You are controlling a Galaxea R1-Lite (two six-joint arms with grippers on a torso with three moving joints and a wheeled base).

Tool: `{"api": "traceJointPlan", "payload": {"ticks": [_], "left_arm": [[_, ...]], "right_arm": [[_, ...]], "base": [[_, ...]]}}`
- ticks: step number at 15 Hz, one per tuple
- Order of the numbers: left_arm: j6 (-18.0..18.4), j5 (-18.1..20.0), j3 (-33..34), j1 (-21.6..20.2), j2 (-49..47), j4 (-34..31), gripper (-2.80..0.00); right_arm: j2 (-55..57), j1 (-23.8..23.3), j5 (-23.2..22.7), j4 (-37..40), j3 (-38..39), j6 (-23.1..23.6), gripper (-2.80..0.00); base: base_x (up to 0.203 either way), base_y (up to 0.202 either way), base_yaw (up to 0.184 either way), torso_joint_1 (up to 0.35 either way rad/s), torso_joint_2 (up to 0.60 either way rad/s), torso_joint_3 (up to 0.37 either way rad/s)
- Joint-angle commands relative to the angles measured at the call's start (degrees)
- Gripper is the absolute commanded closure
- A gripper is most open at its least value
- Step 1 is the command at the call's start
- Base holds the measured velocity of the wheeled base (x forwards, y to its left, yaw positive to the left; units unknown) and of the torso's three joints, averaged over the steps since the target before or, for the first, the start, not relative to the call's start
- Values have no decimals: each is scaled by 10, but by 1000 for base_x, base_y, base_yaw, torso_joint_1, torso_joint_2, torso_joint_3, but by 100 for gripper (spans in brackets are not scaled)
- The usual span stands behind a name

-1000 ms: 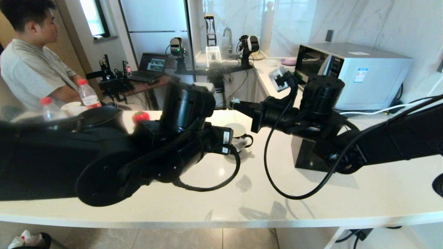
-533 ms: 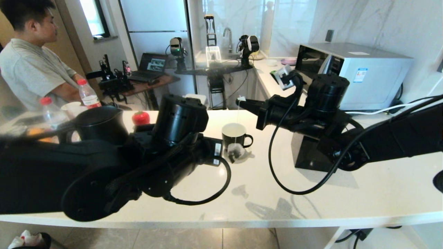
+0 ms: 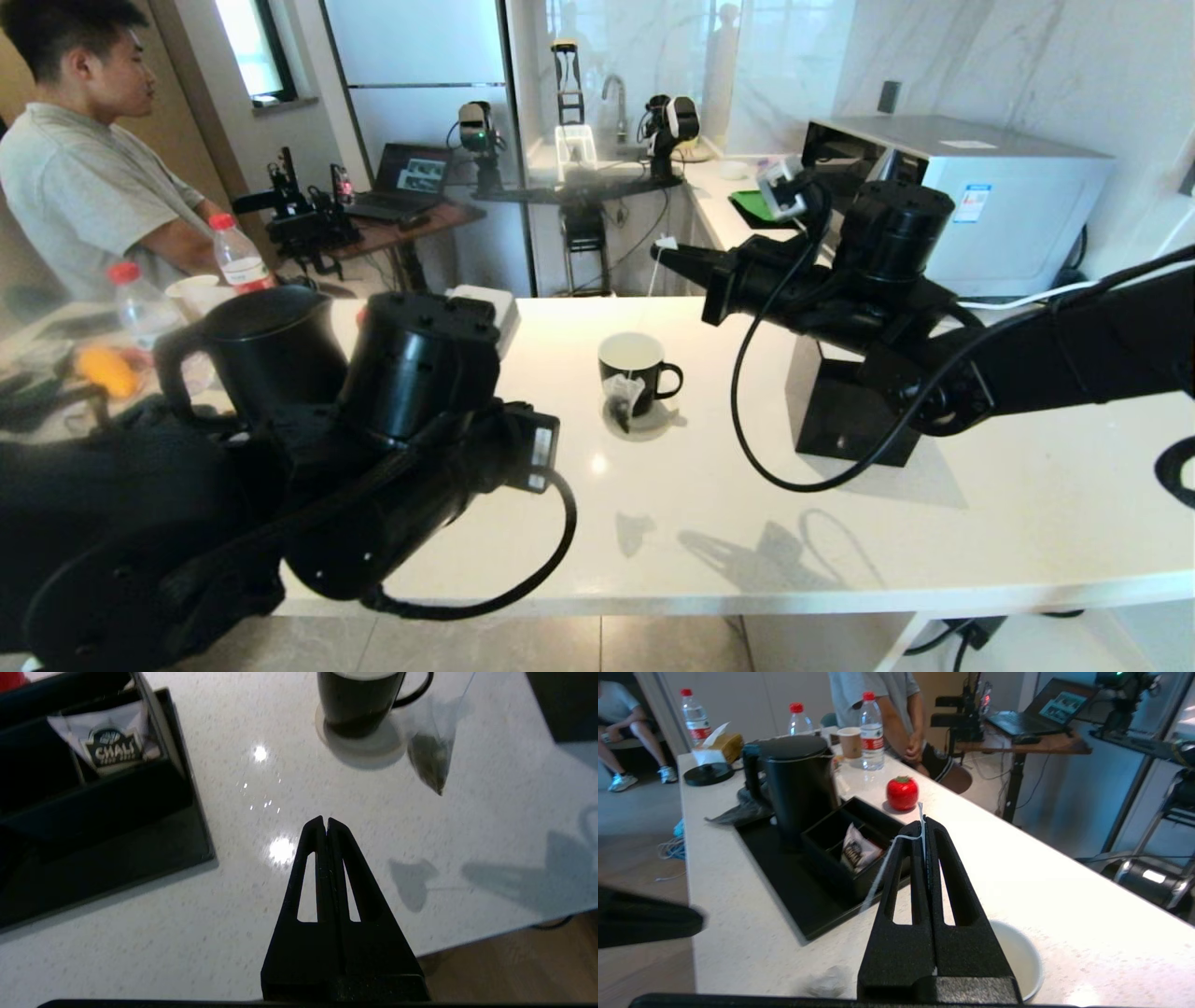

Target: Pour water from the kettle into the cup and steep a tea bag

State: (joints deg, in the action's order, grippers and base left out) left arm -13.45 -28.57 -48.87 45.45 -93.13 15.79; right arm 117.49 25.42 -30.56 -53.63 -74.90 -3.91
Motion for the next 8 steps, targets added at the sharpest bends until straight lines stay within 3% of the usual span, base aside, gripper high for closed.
{"api": "traceJointPlan", "payload": {"ticks": [1,5,8], "left_arm": [[-1,-8,38,0,41,1,0],[-2,-18,107,-15,98,1,0],[-1,-26,156,-97,147,1,0]], "right_arm": [[18,-10,-2,3,-34,0,0],[44,-16,-1,21,-96,0,0],[60,-21,-1,35,-130,0,0]], "base": [[0,0,0,0,0,0],[0,0,0,0,0,0],[0,0,0,0,0,0]]}}
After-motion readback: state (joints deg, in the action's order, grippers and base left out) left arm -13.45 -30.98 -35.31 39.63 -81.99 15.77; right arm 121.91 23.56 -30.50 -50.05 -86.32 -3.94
